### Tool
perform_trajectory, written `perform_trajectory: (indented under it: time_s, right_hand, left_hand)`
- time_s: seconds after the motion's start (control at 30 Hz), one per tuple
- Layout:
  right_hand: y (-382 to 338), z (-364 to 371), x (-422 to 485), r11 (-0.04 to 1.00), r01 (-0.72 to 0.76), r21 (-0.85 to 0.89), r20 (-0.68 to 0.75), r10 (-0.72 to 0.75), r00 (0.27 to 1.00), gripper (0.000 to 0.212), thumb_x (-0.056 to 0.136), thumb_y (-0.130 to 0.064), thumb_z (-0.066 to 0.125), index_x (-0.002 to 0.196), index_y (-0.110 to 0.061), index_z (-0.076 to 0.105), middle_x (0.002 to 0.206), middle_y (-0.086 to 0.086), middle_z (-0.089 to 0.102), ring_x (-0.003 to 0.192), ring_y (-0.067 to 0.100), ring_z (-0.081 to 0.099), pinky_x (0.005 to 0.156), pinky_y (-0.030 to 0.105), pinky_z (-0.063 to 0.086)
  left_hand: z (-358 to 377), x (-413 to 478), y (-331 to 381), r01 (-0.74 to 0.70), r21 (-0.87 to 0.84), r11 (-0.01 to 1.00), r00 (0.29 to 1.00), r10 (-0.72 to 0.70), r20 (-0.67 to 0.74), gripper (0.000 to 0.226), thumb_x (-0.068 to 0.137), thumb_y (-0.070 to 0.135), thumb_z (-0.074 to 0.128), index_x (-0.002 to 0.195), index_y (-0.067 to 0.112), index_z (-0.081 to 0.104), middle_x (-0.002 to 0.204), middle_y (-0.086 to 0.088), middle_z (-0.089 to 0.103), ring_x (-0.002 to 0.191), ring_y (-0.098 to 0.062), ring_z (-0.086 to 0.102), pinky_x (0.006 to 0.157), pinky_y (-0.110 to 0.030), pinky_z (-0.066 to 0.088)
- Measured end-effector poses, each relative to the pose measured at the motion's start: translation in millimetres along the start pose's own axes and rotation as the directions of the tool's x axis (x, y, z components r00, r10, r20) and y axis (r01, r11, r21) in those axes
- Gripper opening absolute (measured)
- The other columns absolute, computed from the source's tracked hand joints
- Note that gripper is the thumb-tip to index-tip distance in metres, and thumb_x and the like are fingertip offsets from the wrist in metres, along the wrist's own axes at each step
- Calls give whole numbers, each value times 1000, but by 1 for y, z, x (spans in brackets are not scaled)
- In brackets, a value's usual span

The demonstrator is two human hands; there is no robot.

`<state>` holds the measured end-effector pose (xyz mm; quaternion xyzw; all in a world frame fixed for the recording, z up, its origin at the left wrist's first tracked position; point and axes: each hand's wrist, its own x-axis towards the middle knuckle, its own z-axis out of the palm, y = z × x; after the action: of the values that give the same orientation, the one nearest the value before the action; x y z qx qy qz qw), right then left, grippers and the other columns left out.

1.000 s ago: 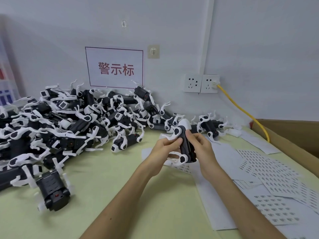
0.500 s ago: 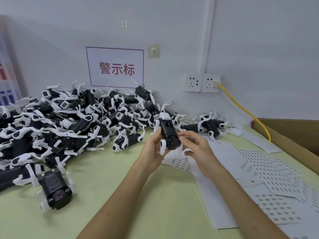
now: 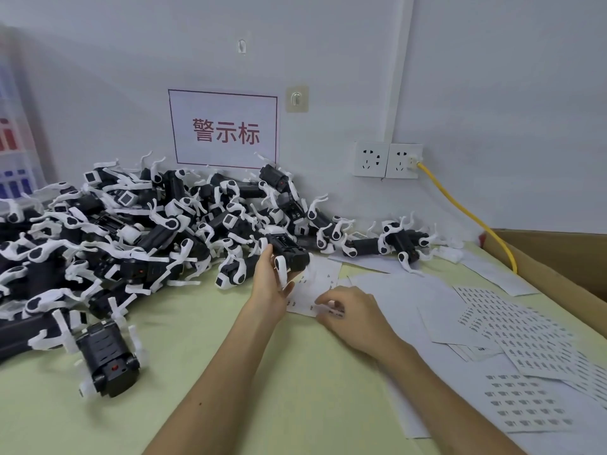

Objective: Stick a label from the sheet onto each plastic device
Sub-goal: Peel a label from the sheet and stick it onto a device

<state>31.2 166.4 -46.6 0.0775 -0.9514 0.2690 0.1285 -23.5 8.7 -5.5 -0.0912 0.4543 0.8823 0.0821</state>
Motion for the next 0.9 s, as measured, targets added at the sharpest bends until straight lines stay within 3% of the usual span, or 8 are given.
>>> perform_trajectory:
  time_s: [0.07,0.17,0.33,0.4,0.5,0.63,0.73,0.9]
  right_hand:
    - [1,-1,0,999,10,37,-35,-8,999,10,88,-30,68,94,-31,76,97,-16,70,91,5,59,90,30,45]
    - [2,-3,0,993,-25,117,-105,37,994,15,88,-21,66,79,-28,75,80,-17,71,76,1,60,72,20,46]
    - [4,-8,2,941,-94,325,-241,179,954,26,94,-12,61,71,-25,64,78,-9,69,60,3,68,61,28,54]
    - [3,-10,3,883,-82,462,-298,242,923,24,94,-8,60,74,-19,66,81,-1,71,66,6,72,63,35,59]
    - [3,-17,5,803,-51,594,-363,323,874,23,93,-8,65,75,-22,70,77,-1,75,79,17,74,77,46,61]
    - [6,-30,6,736,35,676,-478,401,781,23,88,-6,72,78,-26,74,79,-7,76,83,16,74,86,37,59]
    - [7,-40,5,687,112,718,-541,449,711,31,82,4,72,78,-27,74,83,-16,76,81,6,72,75,20,54]
    - [6,-50,2,712,162,683,-634,468,616,31,81,7,70,78,-24,71,85,-18,74,83,1,71,71,10,51]
  left_hand:
    - [0,-1,0,-2,-1,1000,1000,2,-8,32,104,44,49,114,18,62,106,-1,71,86,-15,69,75,-29,42]
    - [-1,-1,-1,5,-35,999,1000,-5,3,34,103,44,51,116,14,62,114,-5,69,94,-21,69,75,-30,47]
    - [0,-3,6,38,-267,963,985,8,170,40,94,48,64,104,9,69,103,-7,72,90,-24,69,73,-31,54]
    - [2,-4,8,30,-289,957,964,49,261,36,82,48,72,87,12,67,90,-7,68,75,-22,65,64,-27,46]
    - [4,-7,8,59,-298,953,911,71,407,34,81,42,73,92,10,67,88,-7,70,83,-24,73,65,-25,43]
    - [3,-11,9,16,-238,971,855,110,506,31,90,44,61,76,18,69,87,2,68,73,-21,66,44,-23,39]
    - [4,-14,10,18,-102,995,859,37,511,37,95,53,54,83,18,53,88,0,56,71,-22,53,58,-30,34]
    - [13,-26,-1,42,133,990,807,-112,580,53,88,53,55,110,7,68,107,-15,67,93,-28,65,84,-41,47]
